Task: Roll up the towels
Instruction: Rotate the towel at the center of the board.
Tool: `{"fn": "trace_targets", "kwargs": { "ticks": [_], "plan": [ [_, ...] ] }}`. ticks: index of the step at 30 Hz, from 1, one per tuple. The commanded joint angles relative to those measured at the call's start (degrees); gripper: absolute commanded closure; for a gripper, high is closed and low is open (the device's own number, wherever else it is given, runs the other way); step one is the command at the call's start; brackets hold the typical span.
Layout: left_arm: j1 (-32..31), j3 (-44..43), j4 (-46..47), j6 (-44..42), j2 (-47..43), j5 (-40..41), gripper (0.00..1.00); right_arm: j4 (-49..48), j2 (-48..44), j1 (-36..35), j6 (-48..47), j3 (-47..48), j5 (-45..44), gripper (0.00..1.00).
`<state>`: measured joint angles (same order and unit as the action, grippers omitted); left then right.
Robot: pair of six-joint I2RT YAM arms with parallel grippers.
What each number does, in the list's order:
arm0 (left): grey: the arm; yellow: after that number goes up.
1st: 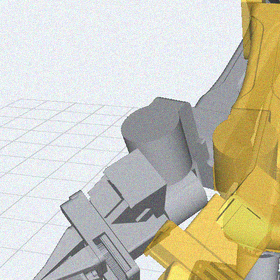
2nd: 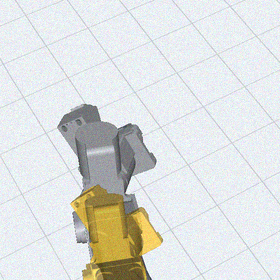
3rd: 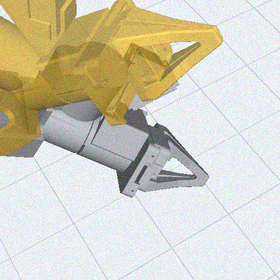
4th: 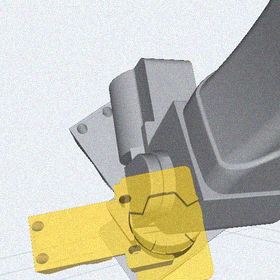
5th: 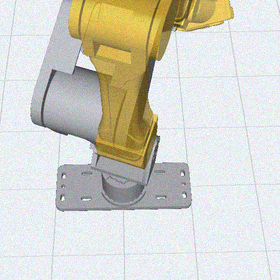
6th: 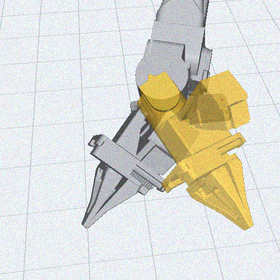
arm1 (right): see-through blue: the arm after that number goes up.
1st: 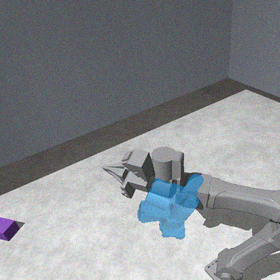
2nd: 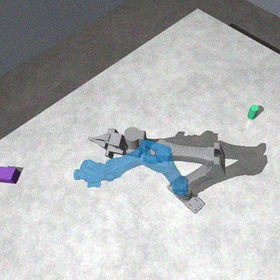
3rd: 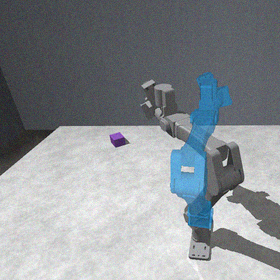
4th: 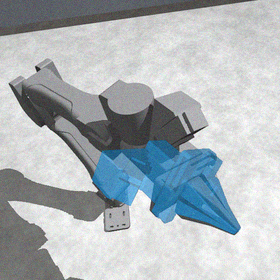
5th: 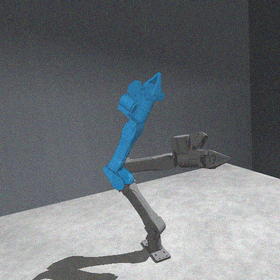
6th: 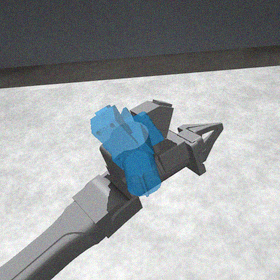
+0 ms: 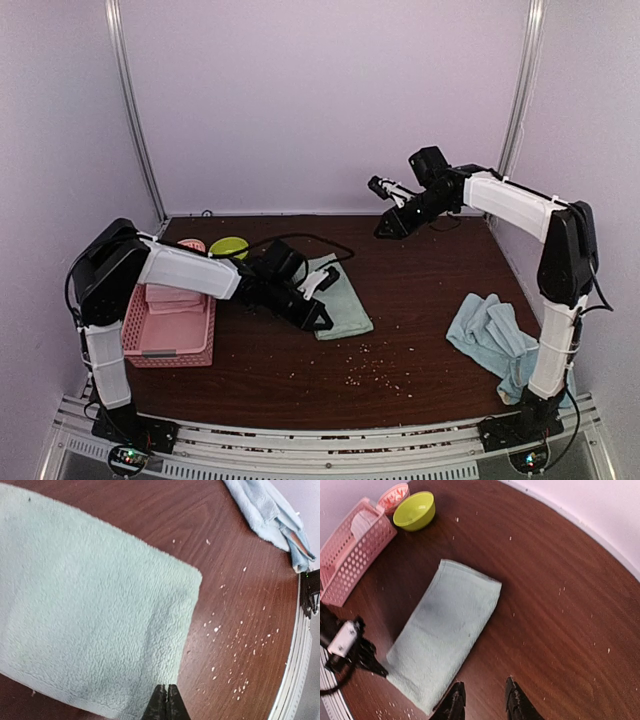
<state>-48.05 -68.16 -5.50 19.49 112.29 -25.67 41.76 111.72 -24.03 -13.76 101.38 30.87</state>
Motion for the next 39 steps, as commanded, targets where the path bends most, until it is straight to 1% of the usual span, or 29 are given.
{"fn": "trace_targets", "kwargs": {
  "ticks": [1,3,6,10,14,17,19,20,21,22,24,26,27,28,31,34,36,39],
  "plan": [
    [0.42,3.49,7.08,1.58,1.92,0.56,1.00,-3.39,7.61,-0.36,6.78,6.71,3.33,0.74],
    [0.32,4.81,7.65,1.50,2.83,0.57,1.00,-3.28,10.66,-1.19,7.63,8.58,4.59,0.75],
    [0.33,5.36,6.28,0.38,2.32,2.77,1.00,-3.48,14.07,-3.07,7.74,9.59,6.76,0.76],
    [0.33,5.88,4.95,-1.91,-1.33,7.12,1.00,-5.08,18.45,-6.27,7.90,10.34,8.99,0.76],
    [0.33,6.06,4.53,-3.48,-5.18,8.85,1.00,-5.67,24.09,-7.77,9.87,14.20,10.05,0.77],
    [0.31,6.17,4.06,-4.34,-7.72,10.07,0.99,-5.34,27.76,-7.55,12.55,16.94,7.96,0.77],
    [0.32,5.80,3.00,-5.13,-8.93,11.18,0.97,-5.36,28.58,-7.31,14.27,15.91,4.92,0.78],
    [0.33,5.64,2.57,-5.77,-9.39,11.49,0.96,-6.02,27.90,-7.20,15.27,13.70,3.94,0.78],
    [0.32,5.52,2.13,-6.57,-9.86,11.97,0.94,-7.46,26.91,-7.13,16.43,10.61,2.99,0.79],
    [0.33,5.38,1.57,-7.68,-10.32,12.25,0.89,-9.29,25.51,-7.07,17.84,5.76,2.41,0.79],
    [0.13,5.21,0.13,-10.51,-10.71,10.48,0.73,-13.57,22.46,-7.20,21.37,-2.59,2.08,0.78],
    [-0.41,5.12,0.04,-11.59,-11.39,14.39,0.64,-18.80,19.26,-7.76,25.05,-10.65,2.62,0.76],
    [-0.53,5.41,0.83,-12.21,-11.78,15.53,0.58,-20.65,17.94,-8.17,26.13,-12.98,3.10,0.74],
    [-0.61,5.64,1.52,-12.75,-11.98,16.65,0.55,-21.28,17.32,-8.48,26.48,-13.62,3.75,0.73],
    [-0.66,3.96,0.93,-14.90,-10.73,18.96,0.48,-18.08,17.58,-8.51,25.24,-7.78,5.05,0.72],
    [-1.20,1.93,-1.20,-18.26,-9.20,17.77,0.48,-14.27,17.92,-7.50,22.11,-0.01,8.13,0.70],
    [-2.88,1.95,-1.50,-22.09,-9.82,17.83,0.48,-12.47,16.65,-6.51,19.54,3.63,10.93,0.70],
    [-6.09,4.83,1.33,-29.74,-13.11,20.78,0.47,-12.22,11.68,-4.89,16.84,4.43,11.18,0.68]
  ]
}}
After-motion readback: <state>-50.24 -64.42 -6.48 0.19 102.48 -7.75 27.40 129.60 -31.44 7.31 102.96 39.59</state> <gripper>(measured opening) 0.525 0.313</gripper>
